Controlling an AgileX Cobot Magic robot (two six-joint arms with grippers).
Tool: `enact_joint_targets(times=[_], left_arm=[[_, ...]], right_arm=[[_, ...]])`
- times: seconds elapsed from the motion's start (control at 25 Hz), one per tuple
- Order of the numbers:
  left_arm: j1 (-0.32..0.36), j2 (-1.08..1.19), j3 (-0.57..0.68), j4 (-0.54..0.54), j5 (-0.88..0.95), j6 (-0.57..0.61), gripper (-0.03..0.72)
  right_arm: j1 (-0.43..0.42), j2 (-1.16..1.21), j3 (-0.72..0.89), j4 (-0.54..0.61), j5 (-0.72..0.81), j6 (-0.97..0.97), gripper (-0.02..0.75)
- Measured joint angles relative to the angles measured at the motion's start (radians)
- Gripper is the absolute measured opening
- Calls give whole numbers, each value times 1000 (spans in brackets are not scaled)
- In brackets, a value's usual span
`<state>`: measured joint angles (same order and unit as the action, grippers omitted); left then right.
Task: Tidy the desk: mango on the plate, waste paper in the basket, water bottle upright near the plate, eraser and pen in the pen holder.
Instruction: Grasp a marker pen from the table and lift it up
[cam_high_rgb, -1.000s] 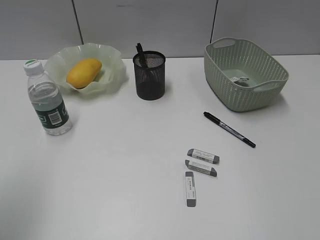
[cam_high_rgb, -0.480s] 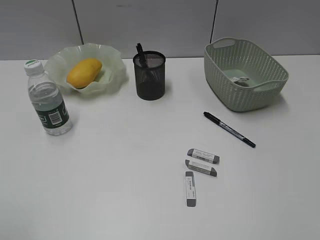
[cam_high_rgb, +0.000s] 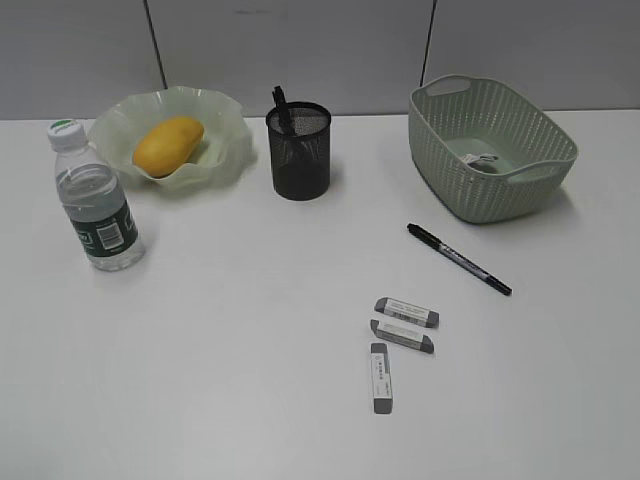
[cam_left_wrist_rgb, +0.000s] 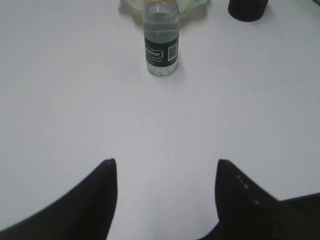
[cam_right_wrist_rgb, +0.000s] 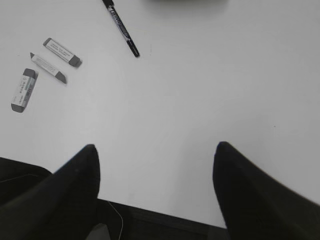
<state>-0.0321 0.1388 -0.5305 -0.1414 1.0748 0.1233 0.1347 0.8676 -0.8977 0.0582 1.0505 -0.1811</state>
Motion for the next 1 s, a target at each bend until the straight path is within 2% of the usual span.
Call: enact_joint_targets(times=[0.28, 0.64, 0.8, 1.0], left_arm=[[0, -144, 0, 0, -1, 0, 463], [0, -145, 0, 0, -1, -4, 459], [0, -145, 0, 0, -1, -4, 459], [0, -145, 0, 0, -1, -4, 459]], right_arm=[[73, 305, -229, 0, 57, -54, 425], [208, 768, -583, 0, 134, -121, 384], [263, 975, -748, -1, 151, -107, 314], [347, 1174, -902, -81, 152, -37, 276]])
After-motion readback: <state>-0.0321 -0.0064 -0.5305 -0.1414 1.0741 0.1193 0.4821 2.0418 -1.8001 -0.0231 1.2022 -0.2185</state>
